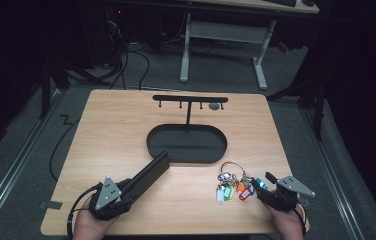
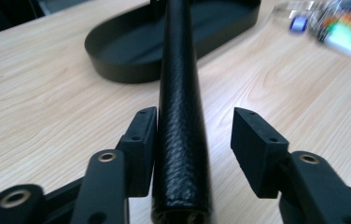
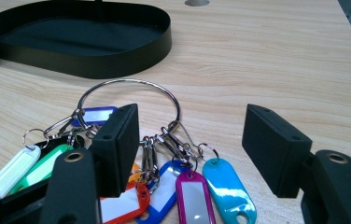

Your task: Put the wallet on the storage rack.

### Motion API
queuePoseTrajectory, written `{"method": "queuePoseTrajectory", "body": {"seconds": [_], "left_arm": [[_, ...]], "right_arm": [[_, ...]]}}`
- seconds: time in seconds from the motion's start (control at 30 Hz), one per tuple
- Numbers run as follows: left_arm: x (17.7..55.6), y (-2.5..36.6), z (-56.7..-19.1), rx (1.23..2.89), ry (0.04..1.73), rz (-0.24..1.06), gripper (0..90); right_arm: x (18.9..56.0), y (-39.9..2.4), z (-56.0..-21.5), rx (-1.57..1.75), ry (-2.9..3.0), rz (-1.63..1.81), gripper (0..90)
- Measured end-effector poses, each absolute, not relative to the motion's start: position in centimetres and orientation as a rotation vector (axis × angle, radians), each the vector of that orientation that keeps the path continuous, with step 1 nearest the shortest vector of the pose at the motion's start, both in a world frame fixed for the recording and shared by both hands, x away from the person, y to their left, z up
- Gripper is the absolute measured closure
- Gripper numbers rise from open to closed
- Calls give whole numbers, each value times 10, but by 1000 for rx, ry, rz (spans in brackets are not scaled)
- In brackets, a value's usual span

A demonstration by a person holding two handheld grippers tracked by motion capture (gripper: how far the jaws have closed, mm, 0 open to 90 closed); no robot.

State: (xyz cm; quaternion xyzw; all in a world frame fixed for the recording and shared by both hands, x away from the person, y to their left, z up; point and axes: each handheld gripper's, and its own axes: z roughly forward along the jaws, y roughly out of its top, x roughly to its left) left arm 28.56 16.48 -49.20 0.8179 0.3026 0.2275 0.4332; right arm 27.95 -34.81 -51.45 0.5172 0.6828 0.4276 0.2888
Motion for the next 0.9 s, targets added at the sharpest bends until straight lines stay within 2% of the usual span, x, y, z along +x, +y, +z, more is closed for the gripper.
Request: {"method": "queuePoseTrajectory", "body": {"seconds": [0.27,0.37,0.47,0.53,0.77,0.9], "left_arm": [[286,158,-485,2100,766,642,431],[288,153,-482,2129,804,608,407],[293,151,-479,2132,857,515,393],[297,150,-475,2161,883,515,389],[305,143,-455,2248,887,543,375],[309,138,-447,2312,891,546,390]], "right_arm": [[282,-339,-508,1335,1890,1074,362],[284,-333,-496,1306,1936,1062,361],[281,-330,-489,1256,1996,1069,347],[278,-329,-488,1236,2017,1068,345],[267,-337,-512,1283,1982,1144,359],[263,-336,-515,1261,1996,1148,360]]}}
